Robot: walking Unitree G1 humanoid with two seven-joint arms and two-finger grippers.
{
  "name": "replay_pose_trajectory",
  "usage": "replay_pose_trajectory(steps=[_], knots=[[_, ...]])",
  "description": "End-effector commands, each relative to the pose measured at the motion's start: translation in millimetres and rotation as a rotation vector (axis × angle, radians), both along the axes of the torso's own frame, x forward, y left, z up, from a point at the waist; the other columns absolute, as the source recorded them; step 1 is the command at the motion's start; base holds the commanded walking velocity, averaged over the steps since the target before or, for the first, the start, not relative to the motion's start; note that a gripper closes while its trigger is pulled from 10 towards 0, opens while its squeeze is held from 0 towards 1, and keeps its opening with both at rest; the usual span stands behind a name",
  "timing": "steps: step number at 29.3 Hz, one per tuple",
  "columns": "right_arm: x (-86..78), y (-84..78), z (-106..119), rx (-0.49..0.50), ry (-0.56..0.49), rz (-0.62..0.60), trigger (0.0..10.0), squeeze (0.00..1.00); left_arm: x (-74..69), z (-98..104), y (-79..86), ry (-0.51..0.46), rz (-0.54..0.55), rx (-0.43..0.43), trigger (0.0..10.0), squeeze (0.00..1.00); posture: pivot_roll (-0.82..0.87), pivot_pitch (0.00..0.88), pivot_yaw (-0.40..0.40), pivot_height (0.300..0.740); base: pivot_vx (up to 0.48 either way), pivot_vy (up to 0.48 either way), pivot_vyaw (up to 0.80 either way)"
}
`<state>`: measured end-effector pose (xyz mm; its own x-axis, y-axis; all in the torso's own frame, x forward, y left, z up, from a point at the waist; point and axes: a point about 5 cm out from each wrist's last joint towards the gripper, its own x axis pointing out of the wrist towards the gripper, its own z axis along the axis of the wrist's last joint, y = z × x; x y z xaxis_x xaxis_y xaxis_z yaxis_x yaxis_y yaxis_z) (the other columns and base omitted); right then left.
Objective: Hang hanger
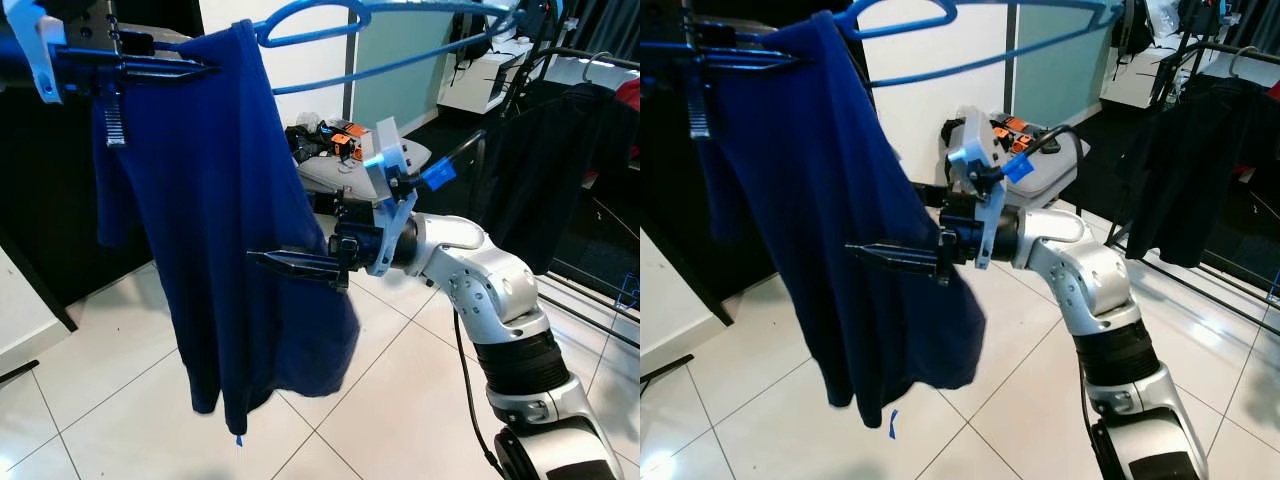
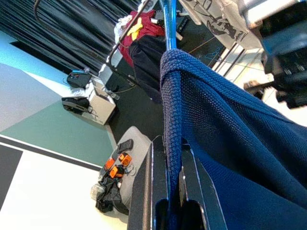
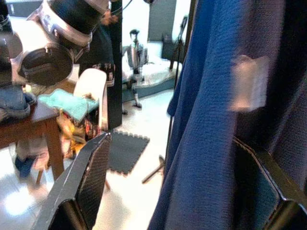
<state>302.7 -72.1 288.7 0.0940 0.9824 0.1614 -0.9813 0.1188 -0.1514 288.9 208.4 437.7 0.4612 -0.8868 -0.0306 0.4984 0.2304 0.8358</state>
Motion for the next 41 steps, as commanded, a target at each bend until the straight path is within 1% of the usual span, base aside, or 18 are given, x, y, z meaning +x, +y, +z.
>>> replay_pose_trajectory(steps=[1, 2, 4, 6, 17, 18, 19, 20, 22, 24, 28, 30, 32, 37, 38, 39, 40, 41], knots=[[-2.9, 1.4, 12, 0.024, -0.04, 0.013, 10.0, 0.0, -1.1, 3, -1.0, -0.009, -0.009, -0.004, 0.0, 0.0, 0.0, 0.0, 0.044, 0.74, 0.0, 0.0, 0.0], [-7.4, -1.1, 24, 0.093, -0.042, 0.05, 10.0, 0.0, -0.8, 1, -1.8, -0.002, -0.013, -0.004, 0.0, 0.0, 0.01, 0.001, 0.048, 0.74, 0.0, 0.0, 0.0], [-7.4, -1.1, 24, 0.093, -0.042, 0.05, 10.0, 0.0, -0.8, 1, -1.8, -0.002, -0.013, -0.004, 0.0, 0.0, 0.01, 0.001, 0.048, 0.74, 0.0, 0.0, 0.0], [-18.4, -1.6, 45, 0.212, -0.052, 0.142, 10.0, 0.0, -0.3, -1, -2.6, 0.007, -0.019, -0.002, 0.0, 0.0, 0.01, 0.002, 0.048, 0.74, 0.0, 0.0, 0.0], [-23.2, 5.8, 47, 0.216, -0.061, 0.175, 10.0, 0.0, -0.3, -1, -3.0, 0.009, -0.022, 0.002, 0.0, 0.0, 0.01, 0.002, 0.047, 0.74, 0.0, 0.0, 0.0], [-23.6, 14.5, 31, 0.097, -0.063, 0.166, 10.0, 0.0, -0.7, 1, -2.8, 0.004, -0.022, -0.001, 0.0, 0.0, 0.01, 0.002, 0.045, 0.74, 0.0, 0.0, 0.0], [-23.6, 14.5, 31, 0.097, -0.063, 0.166, 10.0, 0.0, -0.7, 1, -2.8, 0.004, -0.022, -0.001, 0.0, 0.0, 0.01, 0.002, 0.045, 0.74, 0.0, 0.0, 0.0], [-24.6, 20.1, 8, -0.078, -0.055, 0.161, 10.0, 0.0, -1.2, 3, -2.3, -0.003, -0.02, -0.003, 0.0, 0.0, 0.01, 0.003, 0.045, 0.74, 0.0, 0.0, 0.0], [-24.6, 20.1, 8, -0.078, -0.055, 0.161, 10.0, 0.0, -1.2, 3, -2.3, -0.003, -0.02, -0.003, 0.0, 0.0, 0.01, 0.003, 0.045, 0.74, 0.0, 0.0, 0.0], [-25.0, 17.5, -23, -0.302, -0.028, 0.143, 10.0, 0.0, -2.0, 6, -1.9, -0.01, -0.018, -0.006, 0.0, 0.0, 0.01, 0.004, 0.043, 0.74, 0.0, 0.0, 0.0], [-25.0, 17.5, -23, -0.302, -0.028, 0.143, 10.0, 0.0, -2.0, 6, -1.9, -0.01, -0.018, -0.006, 0.0, 0.0, 0.01, 0.004, 0.043, 0.74, 0.0, 0.0, 0.0], [-24.0, 13.6, -28, -0.351, -0.017, 0.13, 10.0, 0.0, -2.3, 6, -2.0, -0.012, -0.017, -0.007, 0.0, 0.0, 0.01, 0.004, 0.042, 0.74, 0.0, 0.0, 0.0], [-26.0, 1.5, -40, -0.46, 0.021, 0.109, 10.0, 0.0, -3.1, 8, -1.5, -0.022, -0.012, -0.008, 0.0, 0.0, 0.0, 0.004, 0.038, 0.74, 0.0, 0.0, 0.0], [-28.3, -8.5, -47, -0.526, 0.039, 0.102, 10.0, 0.0, -3.9, 8, 0.6, -0.024, -0.006, -0.005, 0.0, 0.0, 0.0, 0.005, 0.037, 0.74, 0.0, 0.0, 0.0], [-26.9, -20.9, -57, -0.596, 0.05, 0.069, 10.0, 0.0, -4.6, 8, 3.1, -0.025, 0.002, -0.001, 0.0, 0.0, 0.0, 0.007, 0.034, 0.74, 0.0, 0.0, 0.0], [-26.9, -20.9, -57, -0.596, 0.05, 0.069, 10.0, 0.0, -4.6, 8, 3.1, -0.025, 0.002, -0.001, 0.0, 0.0, 0.0, 0.007, 0.034, 0.74, 0.0, 0.0, 0.0], [-27.4, -33.5, -65, -0.651, 0.068, 0.046, 10.0, 0.0, -5.4, 8, 5.8, -0.024, 0.01, 0.004, 0.0, 0.0, -0.01, 0.009, 0.03, 0.74, 0.0, 0.0, 0.0], [-27.4, -33.5, -65, -0.651, 0.068, 0.046, 10.0, 0.0, -5.4, 8, 5.8, -0.024, 0.01, 0.004, 0.0, 0.0, -0.01, 0.009, 0.03, 0.74, 0.0, 0.0, 0.0]])
